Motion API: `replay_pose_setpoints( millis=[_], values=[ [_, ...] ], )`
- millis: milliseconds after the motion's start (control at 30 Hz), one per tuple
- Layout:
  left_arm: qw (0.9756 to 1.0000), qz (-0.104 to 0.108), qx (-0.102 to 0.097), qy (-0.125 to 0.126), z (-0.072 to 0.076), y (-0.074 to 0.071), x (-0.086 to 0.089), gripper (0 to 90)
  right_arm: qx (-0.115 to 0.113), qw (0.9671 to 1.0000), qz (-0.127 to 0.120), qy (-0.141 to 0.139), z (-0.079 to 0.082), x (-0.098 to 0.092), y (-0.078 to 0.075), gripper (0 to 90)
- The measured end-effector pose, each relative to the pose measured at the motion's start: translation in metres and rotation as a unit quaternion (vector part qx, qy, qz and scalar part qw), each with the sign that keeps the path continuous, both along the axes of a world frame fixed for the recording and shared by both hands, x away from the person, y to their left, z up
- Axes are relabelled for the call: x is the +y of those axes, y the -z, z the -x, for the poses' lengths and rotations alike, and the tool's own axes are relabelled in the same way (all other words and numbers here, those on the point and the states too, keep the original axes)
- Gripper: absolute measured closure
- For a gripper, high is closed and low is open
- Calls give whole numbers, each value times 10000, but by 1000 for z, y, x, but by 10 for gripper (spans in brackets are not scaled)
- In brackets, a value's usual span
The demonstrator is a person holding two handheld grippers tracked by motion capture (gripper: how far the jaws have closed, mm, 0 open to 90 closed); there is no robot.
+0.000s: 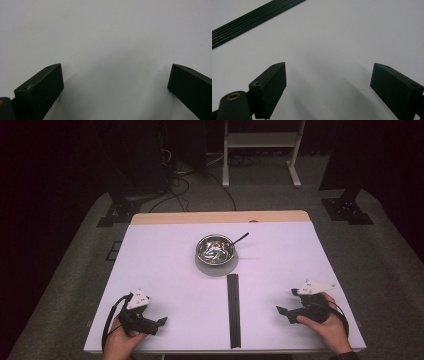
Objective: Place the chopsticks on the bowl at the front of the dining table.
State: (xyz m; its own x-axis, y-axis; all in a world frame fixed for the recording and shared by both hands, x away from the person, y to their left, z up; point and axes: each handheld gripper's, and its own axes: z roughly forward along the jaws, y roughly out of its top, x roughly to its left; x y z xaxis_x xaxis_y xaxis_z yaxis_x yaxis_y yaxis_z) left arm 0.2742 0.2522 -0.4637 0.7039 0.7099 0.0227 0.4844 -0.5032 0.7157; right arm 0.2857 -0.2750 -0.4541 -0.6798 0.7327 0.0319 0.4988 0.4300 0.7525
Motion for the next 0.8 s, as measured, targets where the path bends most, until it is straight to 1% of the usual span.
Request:
replay_pose_setpoints(
  millis=[333,600,800],
  values=[
    [10000,-2,1,1,0,0,0,0,-32,10000,-68,-7,-5,5,-5,120],
    [10000,-1,1,1,0,0,0,0,-29,10000,-21,-24,-10,11,-7,120],
    [10000,-1,2,0,0,0,0,0,-27,10000,-36,-49,-14,16,-9,120]
  ],
)
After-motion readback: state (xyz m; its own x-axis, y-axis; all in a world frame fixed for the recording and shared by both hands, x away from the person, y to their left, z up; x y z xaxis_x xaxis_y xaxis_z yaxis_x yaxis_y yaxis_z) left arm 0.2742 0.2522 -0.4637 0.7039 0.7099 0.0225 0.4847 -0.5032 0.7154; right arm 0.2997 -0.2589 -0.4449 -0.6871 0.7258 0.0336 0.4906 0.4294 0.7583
